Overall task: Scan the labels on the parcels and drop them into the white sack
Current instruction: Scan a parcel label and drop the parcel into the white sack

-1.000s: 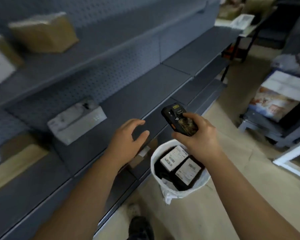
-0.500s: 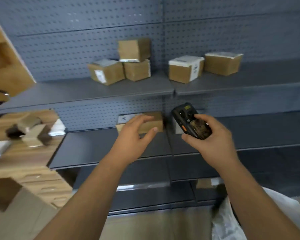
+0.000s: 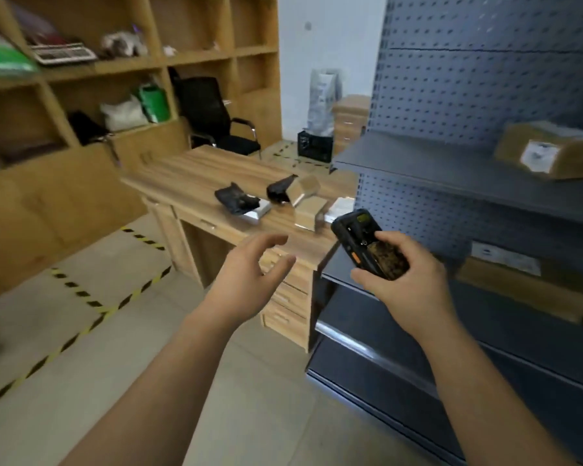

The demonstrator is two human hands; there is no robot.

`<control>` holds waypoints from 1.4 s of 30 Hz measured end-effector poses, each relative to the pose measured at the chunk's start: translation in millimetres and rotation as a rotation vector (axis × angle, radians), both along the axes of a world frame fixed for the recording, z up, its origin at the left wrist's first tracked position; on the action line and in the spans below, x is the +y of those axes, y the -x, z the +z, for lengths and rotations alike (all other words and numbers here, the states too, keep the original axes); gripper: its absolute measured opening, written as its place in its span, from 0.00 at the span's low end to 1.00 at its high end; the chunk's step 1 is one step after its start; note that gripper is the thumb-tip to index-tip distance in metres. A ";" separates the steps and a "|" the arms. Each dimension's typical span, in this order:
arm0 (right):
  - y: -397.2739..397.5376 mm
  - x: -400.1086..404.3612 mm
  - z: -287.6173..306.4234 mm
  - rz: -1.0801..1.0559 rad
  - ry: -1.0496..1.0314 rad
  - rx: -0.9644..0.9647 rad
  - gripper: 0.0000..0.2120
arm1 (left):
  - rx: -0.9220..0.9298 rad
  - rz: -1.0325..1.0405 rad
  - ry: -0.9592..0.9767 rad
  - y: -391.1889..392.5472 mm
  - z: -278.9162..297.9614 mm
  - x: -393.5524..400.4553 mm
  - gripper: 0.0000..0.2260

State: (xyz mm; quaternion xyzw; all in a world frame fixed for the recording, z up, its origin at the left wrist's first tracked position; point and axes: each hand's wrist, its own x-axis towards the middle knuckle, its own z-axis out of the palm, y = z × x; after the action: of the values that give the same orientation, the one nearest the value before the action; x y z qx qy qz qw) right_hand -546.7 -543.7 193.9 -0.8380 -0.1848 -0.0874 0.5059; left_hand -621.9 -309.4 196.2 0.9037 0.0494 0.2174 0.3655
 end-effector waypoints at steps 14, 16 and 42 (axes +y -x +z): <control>-97.3 291.4 -21.1 0.346 0.030 -0.078 0.28 | 0.053 0.393 -0.010 -14.3 -14.1 248.3 0.15; -122.8 328.8 -21.7 0.360 0.007 -0.094 0.28 | 0.075 0.411 -0.009 -34.9 -10.0 275.9 0.15; -345.1 405.0 -75.3 -0.258 0.189 0.157 0.30 | 0.233 -0.193 0.018 -408.5 -81.6 421.4 0.15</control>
State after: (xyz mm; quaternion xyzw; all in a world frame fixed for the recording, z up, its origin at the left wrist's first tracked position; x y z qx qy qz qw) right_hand -201.6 -138.7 118.6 -0.9027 -0.0432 -0.0683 0.4225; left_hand -213.3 112.0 114.6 0.9201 0.0065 0.0744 0.3844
